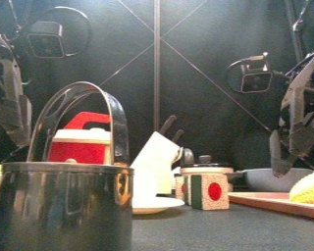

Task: Place corn top on plate

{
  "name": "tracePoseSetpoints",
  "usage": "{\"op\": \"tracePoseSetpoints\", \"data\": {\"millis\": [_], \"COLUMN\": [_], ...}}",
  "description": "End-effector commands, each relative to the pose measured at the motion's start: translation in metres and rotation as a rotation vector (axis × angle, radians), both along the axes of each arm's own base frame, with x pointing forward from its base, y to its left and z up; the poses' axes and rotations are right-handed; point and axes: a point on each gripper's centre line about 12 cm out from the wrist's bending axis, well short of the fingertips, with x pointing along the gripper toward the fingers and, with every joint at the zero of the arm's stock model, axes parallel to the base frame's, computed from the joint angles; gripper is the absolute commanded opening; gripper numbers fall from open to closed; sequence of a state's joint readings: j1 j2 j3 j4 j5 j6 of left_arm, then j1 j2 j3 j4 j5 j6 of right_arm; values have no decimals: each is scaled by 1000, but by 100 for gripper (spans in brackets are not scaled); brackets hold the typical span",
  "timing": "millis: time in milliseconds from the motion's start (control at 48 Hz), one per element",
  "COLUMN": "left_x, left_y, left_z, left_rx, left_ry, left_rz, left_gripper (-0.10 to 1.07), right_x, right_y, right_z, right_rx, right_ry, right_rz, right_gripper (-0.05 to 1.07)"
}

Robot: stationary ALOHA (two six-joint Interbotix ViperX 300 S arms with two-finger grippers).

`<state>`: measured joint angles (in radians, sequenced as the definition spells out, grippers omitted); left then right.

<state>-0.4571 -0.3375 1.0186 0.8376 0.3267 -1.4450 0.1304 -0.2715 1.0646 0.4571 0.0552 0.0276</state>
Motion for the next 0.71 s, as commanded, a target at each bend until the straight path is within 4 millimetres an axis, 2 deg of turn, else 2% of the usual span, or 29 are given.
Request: {"op": "tracePoseSetpoints", "data": {"millis": [0,125,271,688], "left_x": [6,5,4,7], "left_y": [-5,-7,-15,-26], "left_z": [10,12,9,-13], "left_rx": [19,105,120,142], "left_ry": [-15,14,63,208], "left_rz": [0,-11,-23,-80], "left_gripper": [83,90,96,96], "right_x": [7,9,10,10], "right_y": [0,0,0,0], "right_z": [8,7,6,5], "right_rx": [-2,-3,-5,-11], "right_ry": [-31,-26,-24,-20], "right_rz": [1,1,4,8], "right_gripper": [99,99,99,99]}}
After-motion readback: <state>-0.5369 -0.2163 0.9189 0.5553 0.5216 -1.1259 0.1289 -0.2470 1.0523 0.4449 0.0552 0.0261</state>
